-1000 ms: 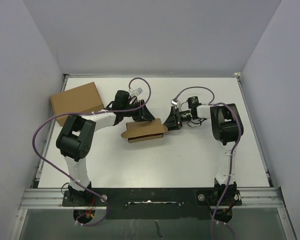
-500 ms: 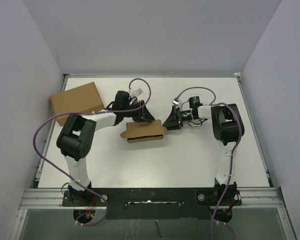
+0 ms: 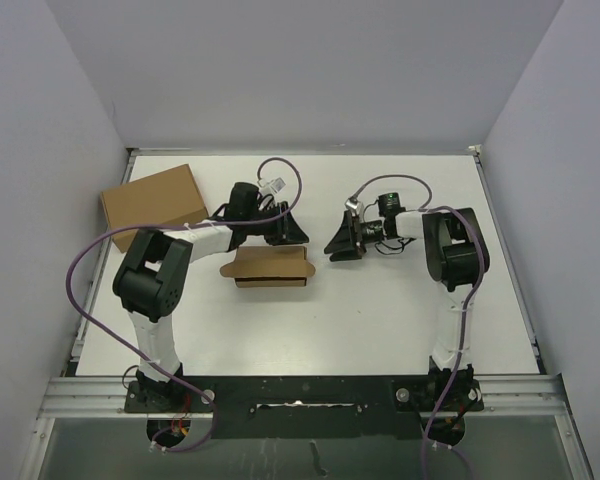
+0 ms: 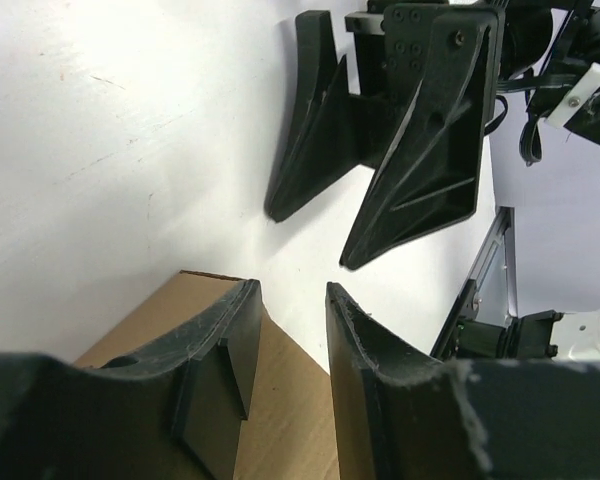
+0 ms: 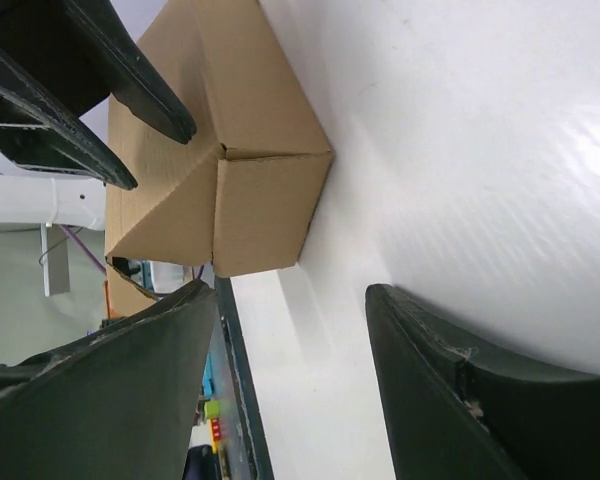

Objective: Fold the paper box

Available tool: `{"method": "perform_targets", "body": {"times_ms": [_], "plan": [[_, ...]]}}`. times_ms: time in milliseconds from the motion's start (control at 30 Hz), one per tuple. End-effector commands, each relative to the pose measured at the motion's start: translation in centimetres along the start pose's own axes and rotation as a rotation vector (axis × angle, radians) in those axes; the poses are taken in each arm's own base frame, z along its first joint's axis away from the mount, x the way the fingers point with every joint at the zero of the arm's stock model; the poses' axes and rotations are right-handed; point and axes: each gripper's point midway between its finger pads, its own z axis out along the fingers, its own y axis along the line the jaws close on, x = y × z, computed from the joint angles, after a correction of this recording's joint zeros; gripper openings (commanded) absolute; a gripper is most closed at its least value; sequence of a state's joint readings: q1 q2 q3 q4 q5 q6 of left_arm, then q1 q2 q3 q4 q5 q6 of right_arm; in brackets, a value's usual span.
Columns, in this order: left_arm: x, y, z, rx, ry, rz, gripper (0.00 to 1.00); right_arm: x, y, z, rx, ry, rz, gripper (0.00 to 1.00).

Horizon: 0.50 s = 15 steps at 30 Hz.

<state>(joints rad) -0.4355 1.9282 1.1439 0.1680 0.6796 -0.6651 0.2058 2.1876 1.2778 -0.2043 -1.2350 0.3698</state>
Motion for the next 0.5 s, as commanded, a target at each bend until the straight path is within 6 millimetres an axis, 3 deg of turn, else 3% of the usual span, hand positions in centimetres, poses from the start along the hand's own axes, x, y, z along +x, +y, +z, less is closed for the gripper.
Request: {"method": "perform_targets", "body": {"times_ms": [0, 133, 367, 467], "plan": [[-3.9, -3.9, -2.0, 0.059, -0.087, 0.12, 0.31, -0.7, -0.4, -1.0, 0.045, -0.04, -0.06, 0.64], [-3.6, -4.9, -3.3, 0.051, -0.08, 0.15, 0.31, -0.6, -0.2, -0.9, 0.038, -0.032, -0.07, 0.63], [-0.4, -2.8, -3.8, 0.021, -0.036, 0.106, 0.31, 1.6, 0.4, 1.9, 0.04, 0.055, -0.076, 0.66], [-0.4, -2.6, -4.4, 0.019, -0.058, 0.106, 0.31, 2.1, 0.5, 2.7, 0.042, 0.061, -0.062, 0.68]]}}
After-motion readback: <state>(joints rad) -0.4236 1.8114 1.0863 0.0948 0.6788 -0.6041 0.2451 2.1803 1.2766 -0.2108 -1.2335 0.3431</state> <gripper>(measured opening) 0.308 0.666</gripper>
